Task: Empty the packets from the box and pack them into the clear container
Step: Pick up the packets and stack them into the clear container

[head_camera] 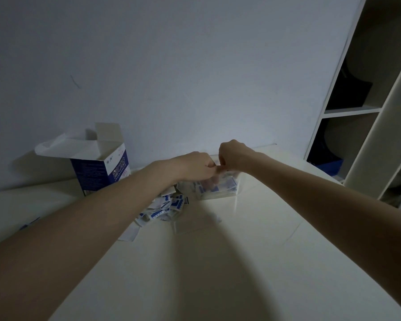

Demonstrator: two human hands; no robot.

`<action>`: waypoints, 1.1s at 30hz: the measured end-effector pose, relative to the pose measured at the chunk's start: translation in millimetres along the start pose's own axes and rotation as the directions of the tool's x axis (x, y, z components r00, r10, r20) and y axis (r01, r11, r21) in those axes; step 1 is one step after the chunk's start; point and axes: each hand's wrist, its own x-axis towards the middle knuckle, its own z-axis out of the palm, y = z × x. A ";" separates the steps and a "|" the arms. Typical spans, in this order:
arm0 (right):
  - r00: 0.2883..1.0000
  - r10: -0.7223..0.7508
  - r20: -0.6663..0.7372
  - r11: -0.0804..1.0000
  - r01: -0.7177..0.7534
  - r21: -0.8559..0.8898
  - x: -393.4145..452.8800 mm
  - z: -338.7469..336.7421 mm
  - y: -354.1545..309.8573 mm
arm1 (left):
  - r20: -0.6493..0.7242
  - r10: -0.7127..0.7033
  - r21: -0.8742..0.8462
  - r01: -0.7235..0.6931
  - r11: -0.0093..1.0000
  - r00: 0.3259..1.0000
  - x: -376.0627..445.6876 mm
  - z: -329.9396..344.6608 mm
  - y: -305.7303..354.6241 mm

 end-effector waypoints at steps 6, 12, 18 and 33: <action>0.999 0.006 0.039 0.997 -0.002 -0.080 -0.4 -1.9 0.3 | -0.281 0.053 0.203 0.005 0.979 0.958 0.3 -10.3 -1.8; 0.988 0.037 0.152 0.992 -0.018 -0.126 1.5 -1.2 -3.7 | -0.208 -0.169 0.585 0.261 0.768 0.963 6.1 -1.7 11.2; 0.981 0.046 0.190 0.989 -0.018 -0.146 0.9 0.4 -7.6 | -0.006 -0.301 0.356 0.284 0.890 0.953 13.3 3.2 18.7; 0.985 0.046 0.167 0.995 -0.030 -0.099 -9.3 -12.9 -10.2 | -0.207 -0.264 0.454 0.331 0.827 0.942 8.6 0.3 20.7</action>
